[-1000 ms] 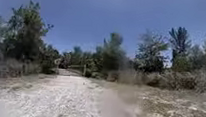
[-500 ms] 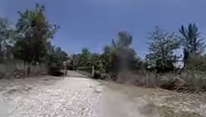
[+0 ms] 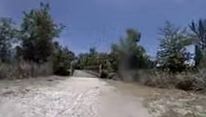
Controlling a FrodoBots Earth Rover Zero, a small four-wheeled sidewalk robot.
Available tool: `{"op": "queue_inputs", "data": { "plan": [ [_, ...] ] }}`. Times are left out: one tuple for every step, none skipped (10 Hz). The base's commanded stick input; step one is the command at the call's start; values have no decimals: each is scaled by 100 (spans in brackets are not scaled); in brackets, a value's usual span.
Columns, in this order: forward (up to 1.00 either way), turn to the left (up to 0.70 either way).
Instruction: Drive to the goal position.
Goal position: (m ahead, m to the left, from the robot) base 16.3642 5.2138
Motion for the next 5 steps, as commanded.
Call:
{"op": "queue_inputs", "data": {
  "plan": [
    [70,0],
    [70,0],
    [70,0],
    [70,0],
    [70,0]
  ]
}}
